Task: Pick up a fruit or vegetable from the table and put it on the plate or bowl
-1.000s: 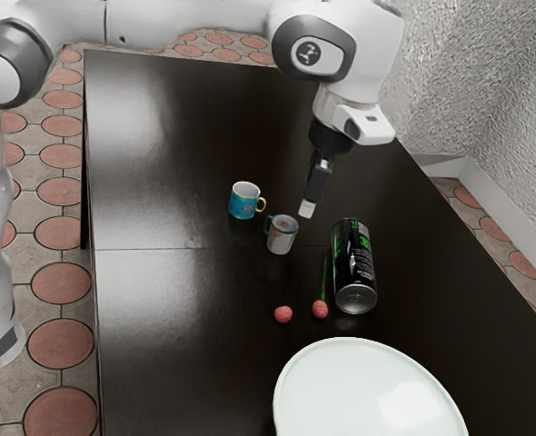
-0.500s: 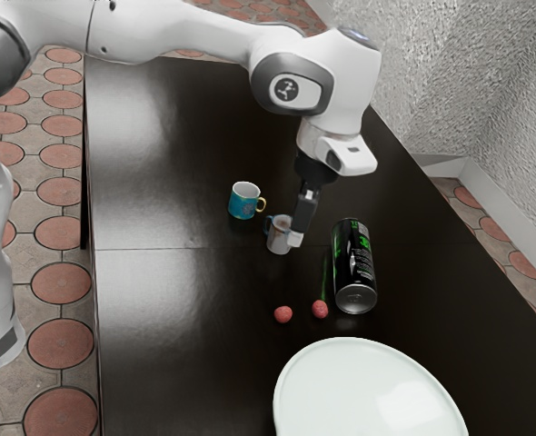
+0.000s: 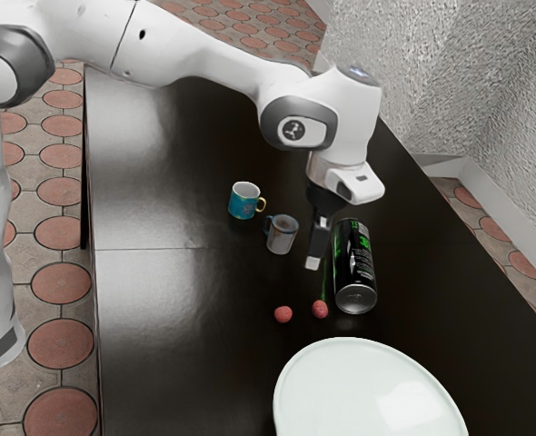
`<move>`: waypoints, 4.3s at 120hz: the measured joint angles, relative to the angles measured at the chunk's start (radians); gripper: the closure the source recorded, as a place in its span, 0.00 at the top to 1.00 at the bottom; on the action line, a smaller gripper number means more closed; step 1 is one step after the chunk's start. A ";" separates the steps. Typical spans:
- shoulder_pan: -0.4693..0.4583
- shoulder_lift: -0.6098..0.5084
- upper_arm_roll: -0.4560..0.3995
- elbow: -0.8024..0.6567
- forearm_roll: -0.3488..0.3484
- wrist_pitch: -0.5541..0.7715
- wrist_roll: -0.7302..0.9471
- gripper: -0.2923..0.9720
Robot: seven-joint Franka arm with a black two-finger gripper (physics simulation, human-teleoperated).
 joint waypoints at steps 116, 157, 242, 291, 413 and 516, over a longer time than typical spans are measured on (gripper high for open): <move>-0.050 0.183 0.001 0.003 -0.024 0.120 -0.063 0.77; -0.050 0.197 0.001 0.003 -0.024 0.128 -0.071 0.77; -0.046 0.197 0.002 0.012 -0.021 0.113 -0.149 0.35; -0.054 0.133 -0.006 0.054 -0.016 0.032 -0.221 0.33; -0.055 0.073 -0.281 0.188 -0.011 -0.076 -0.368 0.33; -0.120 0.205 -0.301 0.257 0.015 0.043 -0.468 0.66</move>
